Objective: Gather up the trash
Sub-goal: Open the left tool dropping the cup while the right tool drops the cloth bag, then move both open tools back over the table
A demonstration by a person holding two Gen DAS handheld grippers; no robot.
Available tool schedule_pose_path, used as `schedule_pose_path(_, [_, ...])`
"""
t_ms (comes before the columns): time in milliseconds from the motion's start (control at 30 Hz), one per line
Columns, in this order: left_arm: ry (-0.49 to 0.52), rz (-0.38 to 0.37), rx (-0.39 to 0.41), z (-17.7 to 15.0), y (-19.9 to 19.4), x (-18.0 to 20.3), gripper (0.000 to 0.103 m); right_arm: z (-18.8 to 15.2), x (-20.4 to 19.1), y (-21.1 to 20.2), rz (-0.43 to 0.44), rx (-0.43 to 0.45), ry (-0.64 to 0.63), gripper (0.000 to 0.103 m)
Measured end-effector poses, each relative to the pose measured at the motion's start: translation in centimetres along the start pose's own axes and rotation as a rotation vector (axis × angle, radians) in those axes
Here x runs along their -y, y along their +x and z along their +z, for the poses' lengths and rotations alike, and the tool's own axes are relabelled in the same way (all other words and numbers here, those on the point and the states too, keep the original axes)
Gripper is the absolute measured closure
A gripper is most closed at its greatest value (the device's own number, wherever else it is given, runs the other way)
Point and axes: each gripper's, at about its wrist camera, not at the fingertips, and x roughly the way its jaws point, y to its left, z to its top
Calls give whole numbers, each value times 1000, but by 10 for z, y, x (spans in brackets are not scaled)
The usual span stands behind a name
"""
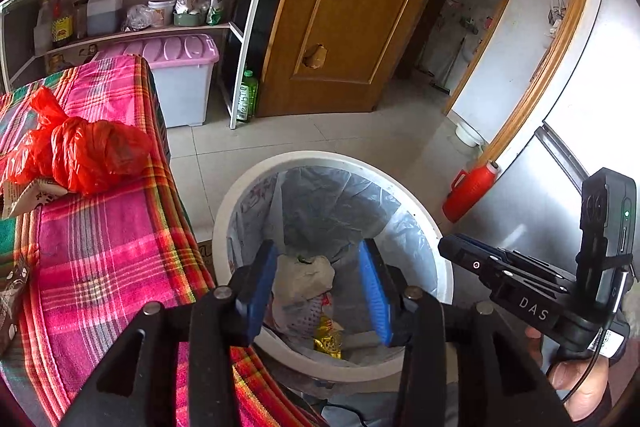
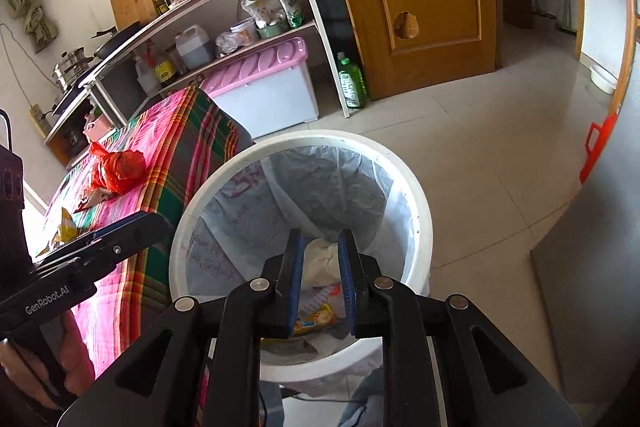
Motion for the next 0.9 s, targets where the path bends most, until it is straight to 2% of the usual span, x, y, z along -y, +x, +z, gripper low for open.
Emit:
schedule_pose_path(467, [-4, 29, 117, -14, -65, -12, 59, -4, -46, -36, 87, 68, -74, 85])
schedule_pose_path(900, [-38, 107, 197, -36, -120, -46, 59, -15, -104, -43, 186, 64, -167, 84])
